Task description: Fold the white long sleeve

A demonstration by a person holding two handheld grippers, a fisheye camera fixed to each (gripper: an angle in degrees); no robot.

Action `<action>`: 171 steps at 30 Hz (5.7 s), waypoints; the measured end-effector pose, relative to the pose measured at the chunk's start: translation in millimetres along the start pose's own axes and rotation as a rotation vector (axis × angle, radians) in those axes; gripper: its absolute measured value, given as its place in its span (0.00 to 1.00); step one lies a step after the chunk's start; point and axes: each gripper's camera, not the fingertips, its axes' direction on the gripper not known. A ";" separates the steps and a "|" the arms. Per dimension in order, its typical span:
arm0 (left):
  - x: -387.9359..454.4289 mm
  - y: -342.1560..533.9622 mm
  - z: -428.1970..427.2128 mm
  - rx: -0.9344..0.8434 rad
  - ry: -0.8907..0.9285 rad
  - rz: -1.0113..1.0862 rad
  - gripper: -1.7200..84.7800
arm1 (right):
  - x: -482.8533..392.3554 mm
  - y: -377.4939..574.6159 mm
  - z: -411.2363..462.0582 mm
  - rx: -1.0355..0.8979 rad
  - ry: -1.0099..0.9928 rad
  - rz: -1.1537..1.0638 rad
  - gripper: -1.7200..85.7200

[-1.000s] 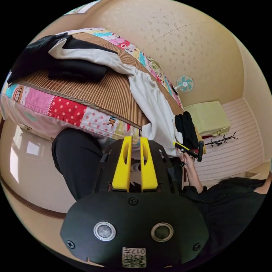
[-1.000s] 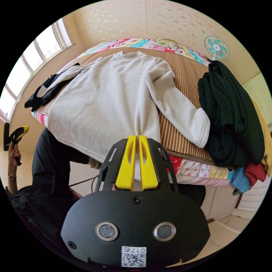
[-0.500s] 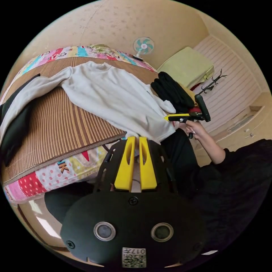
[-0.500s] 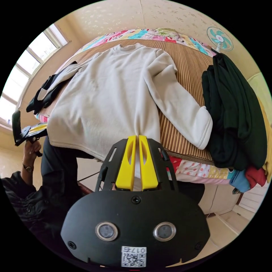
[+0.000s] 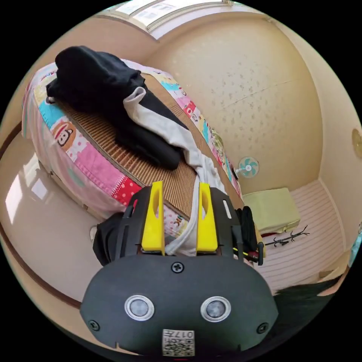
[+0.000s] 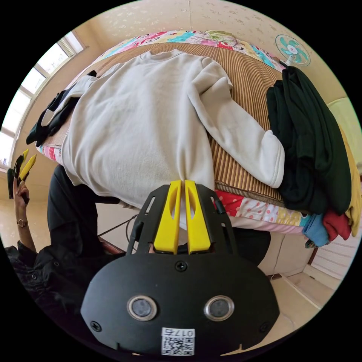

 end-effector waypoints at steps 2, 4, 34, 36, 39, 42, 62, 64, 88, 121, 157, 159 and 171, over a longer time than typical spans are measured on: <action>0.6 -43.4 -14.4 0.154 -0.156 0.009 0.18 | 3.1 2.9 -6.1 -0.009 0.004 -0.022 0.04; -2.9 -96.0 -19.6 0.315 -0.348 -0.030 0.18 | 6.9 7.0 -10.6 -0.004 0.000 -0.027 0.04; 406.2 -68.8 169.4 0.159 0.217 0.688 0.02 | 148.9 78.9 -84.3 0.143 -0.346 0.142 0.05; 439.3 -31.7 227.5 0.018 0.244 0.741 0.03 | 164.0 87.8 -99.7 0.179 -0.388 0.169 0.06; 433.9 25.9 283.0 -0.121 0.214 0.733 0.08 | 199.0 111.0 -120.4 0.237 -0.398 0.266 0.07; 362.4 56.0 297.9 -0.173 0.144 0.591 0.13 | 245.2 134.4 -130.3 0.295 -0.426 0.425 0.13; 112.9 -48.4 351.4 -0.399 -0.728 0.496 0.12 | 289.9 180.9 -263.5 0.870 -0.567 0.444 0.06; 94.1 -61.0 325.4 -0.348 -0.592 0.315 0.07 | 281.2 190.1 -295.2 0.941 -0.303 0.346 0.06; 197.8 139.7 334.4 -0.321 0.074 0.480 0.12 | 267.5 55.1 -299.2 0.815 -0.513 0.602 0.06; 119.4 28.8 253.8 -0.124 -0.333 0.405 0.11 | 60.3 -176.1 -83.3 0.266 -0.344 0.151 0.13; 127.8 -154.1 115.6 0.008 0.141 0.094 0.16 | 79.7 -141.1 -227.5 0.545 -0.228 0.167 0.11; 124.9 -141.6 120.6 0.012 0.050 0.115 0.18 | 51.6 -133.4 -215.5 0.588 -0.192 0.116 0.11; 11.4 -33.5 208.6 -0.194 0.086 -0.277 0.11 | 25.8 -72.0 -45.7 0.416 -0.131 0.091 0.07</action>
